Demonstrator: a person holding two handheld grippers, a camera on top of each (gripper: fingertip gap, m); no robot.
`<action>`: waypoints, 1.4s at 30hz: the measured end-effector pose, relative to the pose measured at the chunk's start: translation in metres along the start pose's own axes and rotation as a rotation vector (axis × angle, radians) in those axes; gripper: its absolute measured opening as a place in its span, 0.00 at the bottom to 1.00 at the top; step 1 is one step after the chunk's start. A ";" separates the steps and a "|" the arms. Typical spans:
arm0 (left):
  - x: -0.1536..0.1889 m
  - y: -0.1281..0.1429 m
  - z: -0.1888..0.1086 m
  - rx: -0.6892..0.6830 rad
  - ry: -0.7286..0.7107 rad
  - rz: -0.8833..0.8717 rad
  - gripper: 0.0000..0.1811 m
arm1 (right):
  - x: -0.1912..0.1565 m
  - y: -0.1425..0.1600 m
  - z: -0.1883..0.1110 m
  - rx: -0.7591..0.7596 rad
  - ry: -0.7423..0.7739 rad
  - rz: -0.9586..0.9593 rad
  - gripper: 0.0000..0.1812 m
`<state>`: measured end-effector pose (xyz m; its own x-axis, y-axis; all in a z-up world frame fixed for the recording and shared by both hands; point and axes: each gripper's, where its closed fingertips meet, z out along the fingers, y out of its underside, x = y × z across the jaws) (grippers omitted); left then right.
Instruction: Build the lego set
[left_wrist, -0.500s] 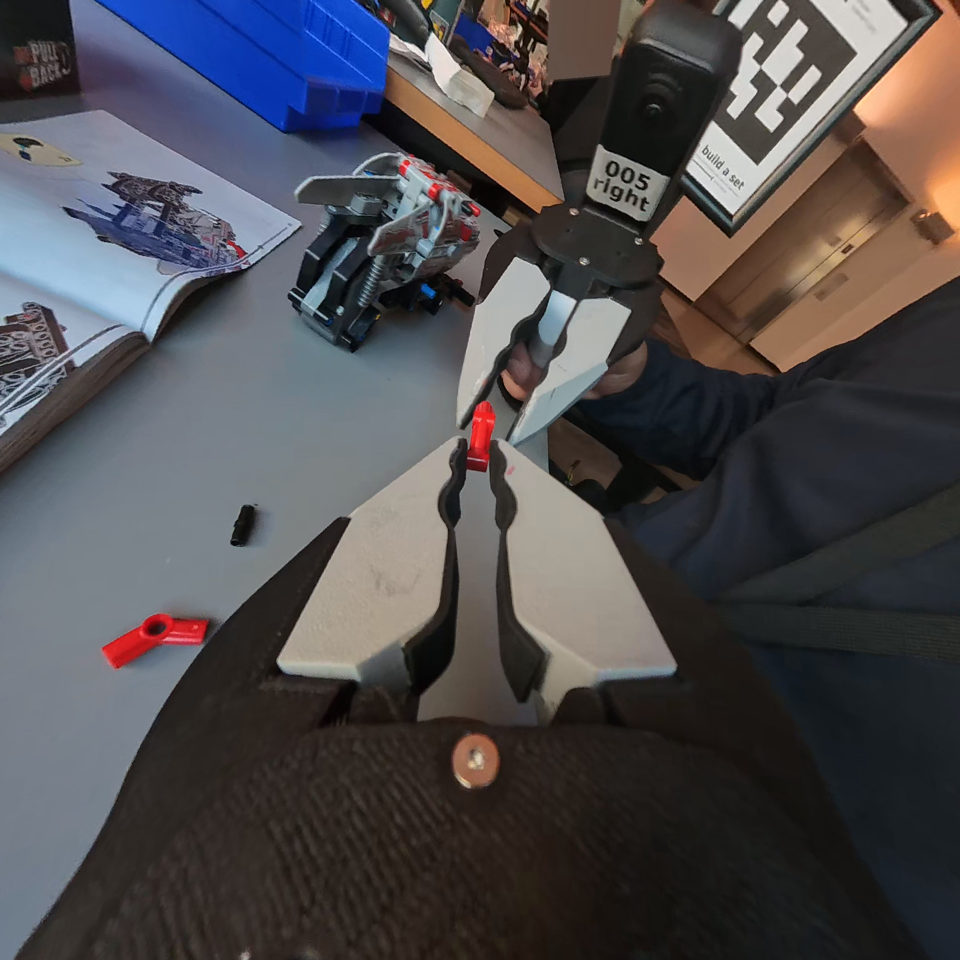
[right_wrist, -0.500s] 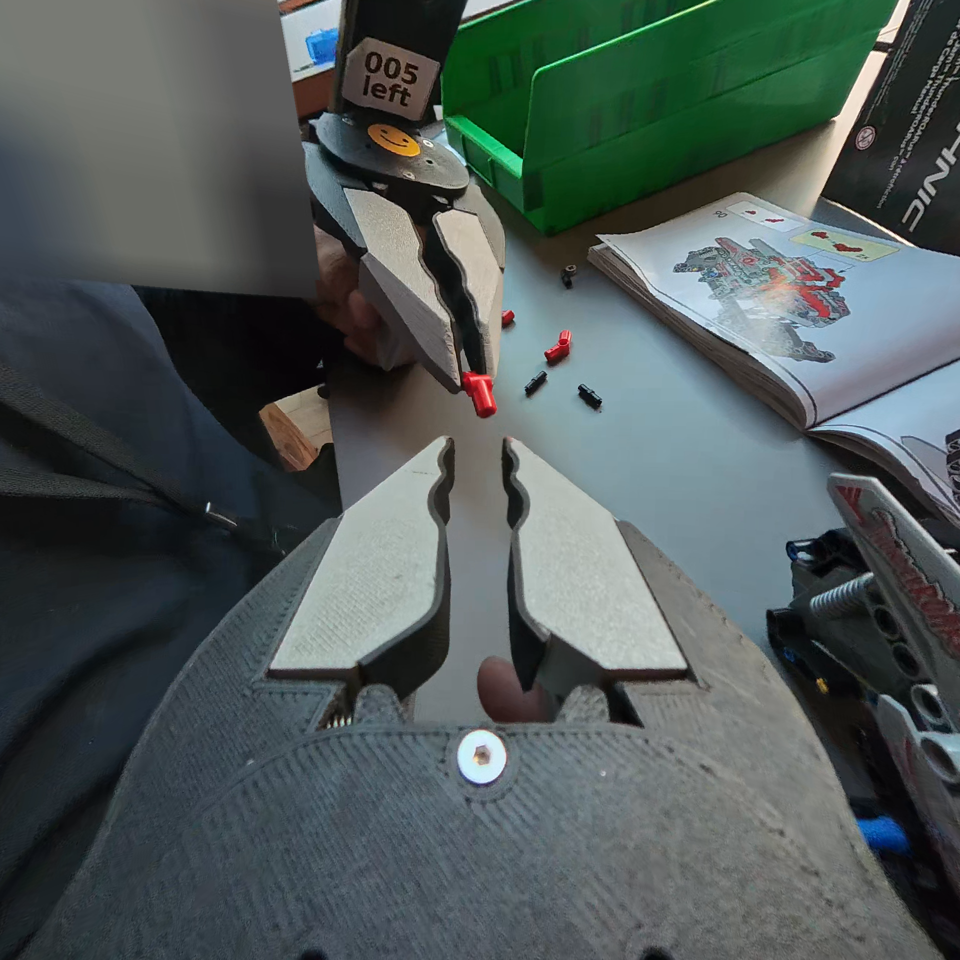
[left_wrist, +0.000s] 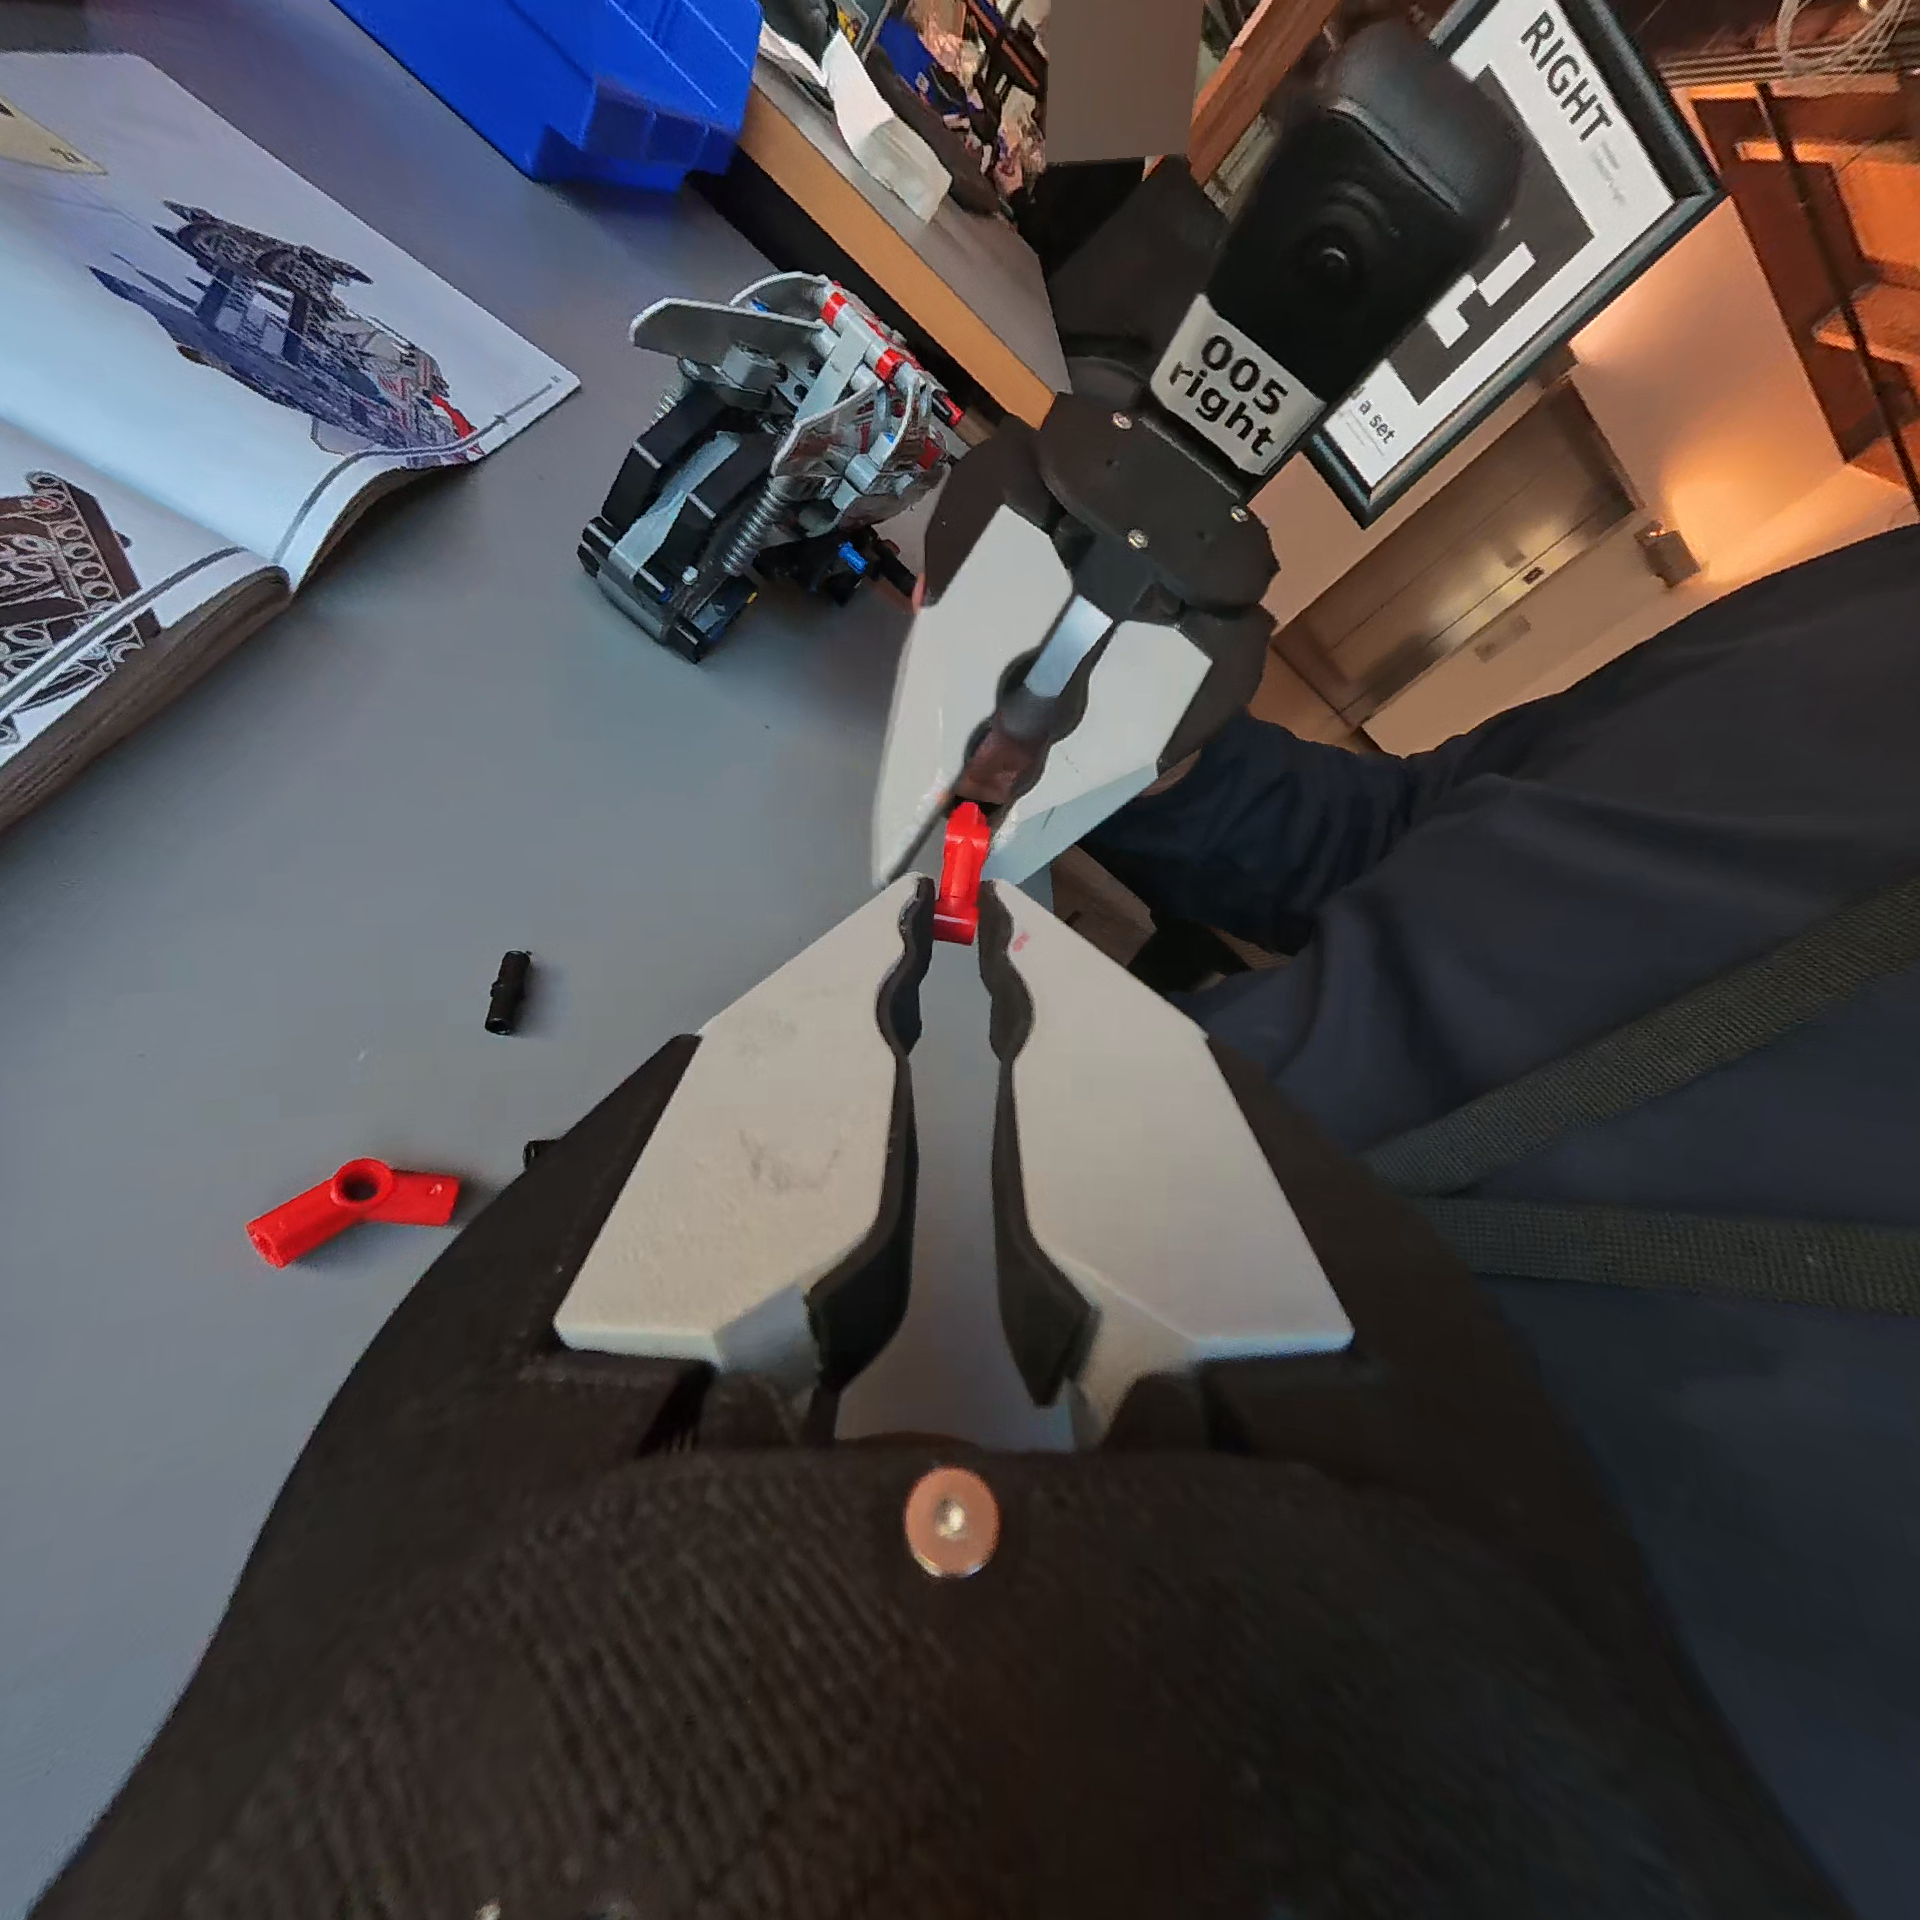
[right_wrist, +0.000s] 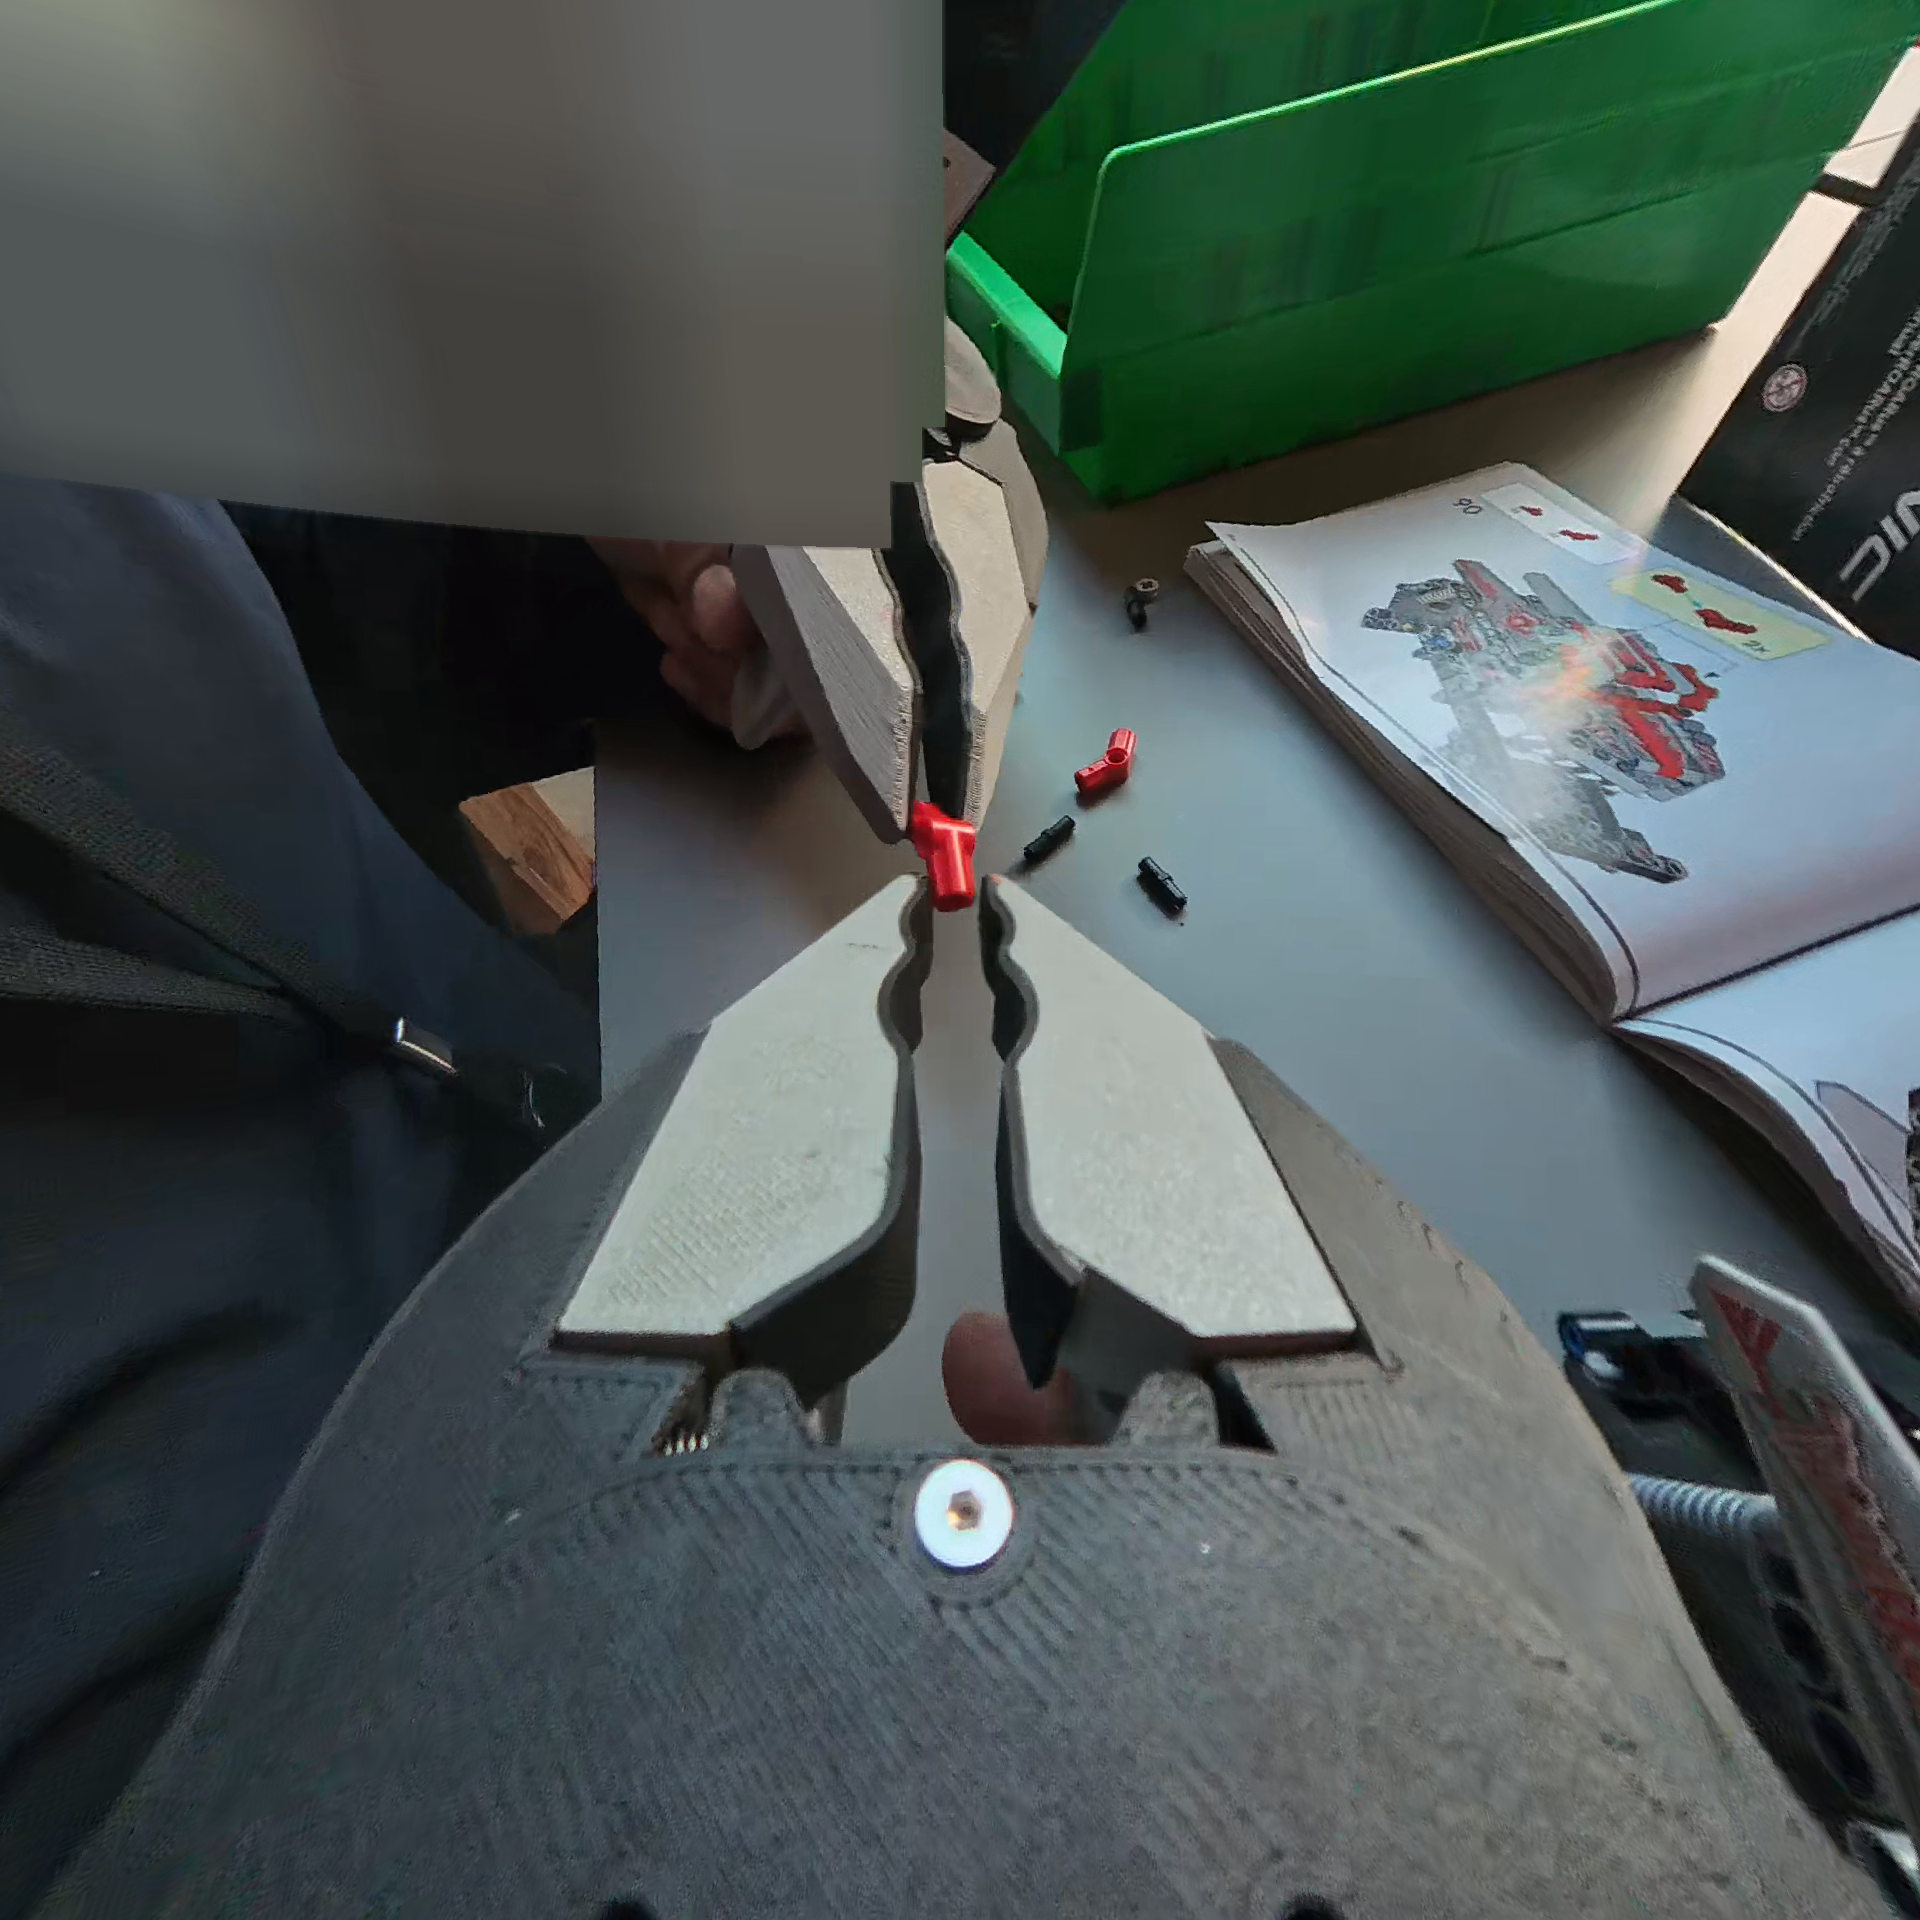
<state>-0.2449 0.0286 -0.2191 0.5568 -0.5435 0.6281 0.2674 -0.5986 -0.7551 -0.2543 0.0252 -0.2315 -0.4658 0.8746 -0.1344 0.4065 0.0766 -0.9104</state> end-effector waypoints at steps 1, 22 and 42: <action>0.000 0.000 0.000 0.001 0.002 -0.003 0.03 | 0.000 0.001 0.001 -0.007 0.006 -0.014 0.03; -0.006 0.010 0.007 -0.082 -0.002 -0.076 0.03 | 0.001 0.009 -0.004 -0.071 0.111 -0.084 0.04; -0.062 0.033 -0.081 -0.187 -0.565 0.158 0.07 | 0.013 0.055 -0.004 -0.293 0.113 0.272 0.04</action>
<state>-0.3346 -0.0048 -0.2675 0.9227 -0.2690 0.2760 0.0337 -0.6570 -0.7531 -0.2348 0.0429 -0.2813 -0.2282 0.9276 -0.2957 0.7170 -0.0453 -0.6956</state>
